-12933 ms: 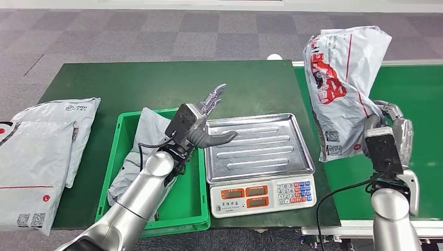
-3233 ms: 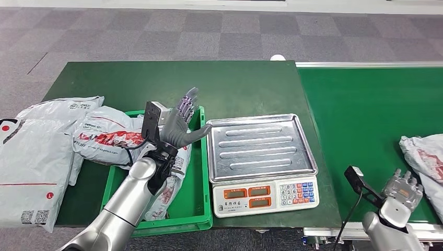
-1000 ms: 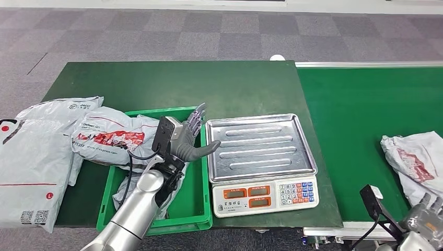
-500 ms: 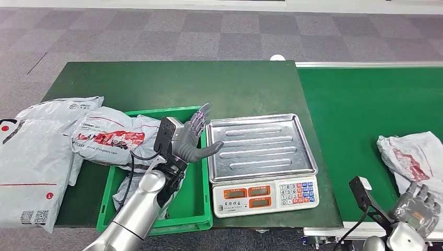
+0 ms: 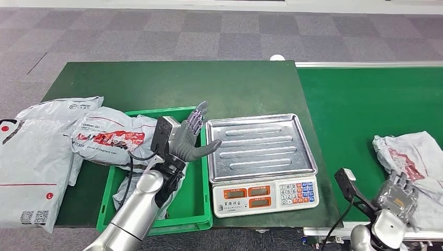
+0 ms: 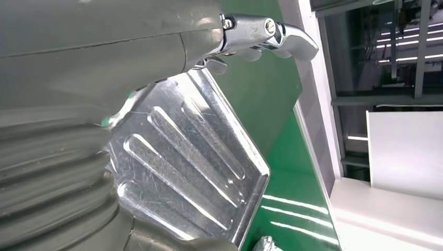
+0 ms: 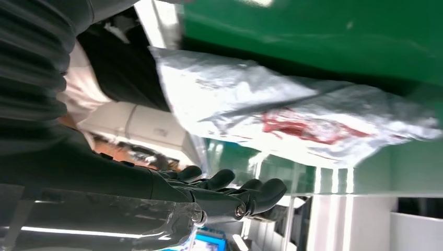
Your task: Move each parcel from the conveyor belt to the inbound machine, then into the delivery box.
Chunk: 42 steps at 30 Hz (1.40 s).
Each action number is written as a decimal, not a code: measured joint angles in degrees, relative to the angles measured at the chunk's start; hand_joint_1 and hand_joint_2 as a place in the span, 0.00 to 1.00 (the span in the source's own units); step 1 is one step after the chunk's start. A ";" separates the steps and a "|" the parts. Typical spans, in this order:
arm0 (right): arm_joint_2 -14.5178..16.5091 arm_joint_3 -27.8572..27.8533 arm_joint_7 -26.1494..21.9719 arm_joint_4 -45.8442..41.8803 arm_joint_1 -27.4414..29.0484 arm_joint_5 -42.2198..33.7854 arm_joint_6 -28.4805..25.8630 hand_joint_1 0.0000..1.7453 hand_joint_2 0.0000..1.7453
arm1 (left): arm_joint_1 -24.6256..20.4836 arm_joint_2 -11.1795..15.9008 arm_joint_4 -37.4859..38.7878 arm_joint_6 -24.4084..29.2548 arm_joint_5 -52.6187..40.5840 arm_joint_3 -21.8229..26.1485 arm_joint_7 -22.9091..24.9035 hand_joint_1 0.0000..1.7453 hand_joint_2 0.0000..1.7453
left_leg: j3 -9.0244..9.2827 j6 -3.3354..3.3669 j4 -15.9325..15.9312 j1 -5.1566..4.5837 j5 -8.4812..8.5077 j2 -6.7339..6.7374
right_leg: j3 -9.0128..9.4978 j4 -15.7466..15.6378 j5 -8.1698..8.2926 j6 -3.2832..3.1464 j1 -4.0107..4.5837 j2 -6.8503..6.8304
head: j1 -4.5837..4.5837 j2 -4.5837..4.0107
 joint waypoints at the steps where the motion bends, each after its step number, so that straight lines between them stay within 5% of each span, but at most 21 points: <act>1: -0.85 0.50 0.01 1.37 -0.74 -1.12 -0.84 0.00 1.00 | 0.29 0.14 -0.42 0.26 0.14 0.02 0.14 0.00 1.00 | 0.00 0.00 0.00 0.00 0.00 -0.02 | 0.00 0.00 0.00 0.00 0.00 -0.04 | 0.00 0.00; 8: -4.95 2.75 -2.89 8.56 -3.52 -7.99 -6.35 0.00 1.00 | 3.35 1.04 -3.80 1.30 0.42 0.93 0.62 0.00 1.00 | -0.04 0.01 0.00 0.00 0.00 -0.05 | 0.01 0.00 0.00 0.00 0.01 -0.10 | 0.00 0.00; 17: -7.18 6.72 -2.76 21.68 -13.56 -8.89 -10.95 0.00 1.00 | 3.82 1.25 -4.58 1.38 0.41 1.05 0.70 0.00 1.00 | 0.02 0.02 0.00 0.00 0.07 -0.01 | 0.00 0.00 0.05 0.03 0.01 -0.06 | 0.00 0.00; 27: -8.12 7.95 -2.73 27.72 -16.67 -9.31 -12.07 0.00 1.00 | 3.82 1.27 -4.65 1.42 0.40 1.04 0.80 0.00 1.00 | -0.01 0.03 0.00 0.00 0.06 -0.04 | 0.00 0.00 0.04 0.04 0.00 -0.07 | 0.00 0.00; 42: -11.78 8.99 3.48 42.61 -27.83 -7.14 -15.04 0.00 1.00 | 3.19 1.16 -4.17 1.86 0.87 1.05 0.65 0.00 1.00 | 0.01 0.02 0.01 -0.03 0.09 -0.03 | -0.01 0.00 0.09 0.06 -0.02 -0.05 | -0.01 0.00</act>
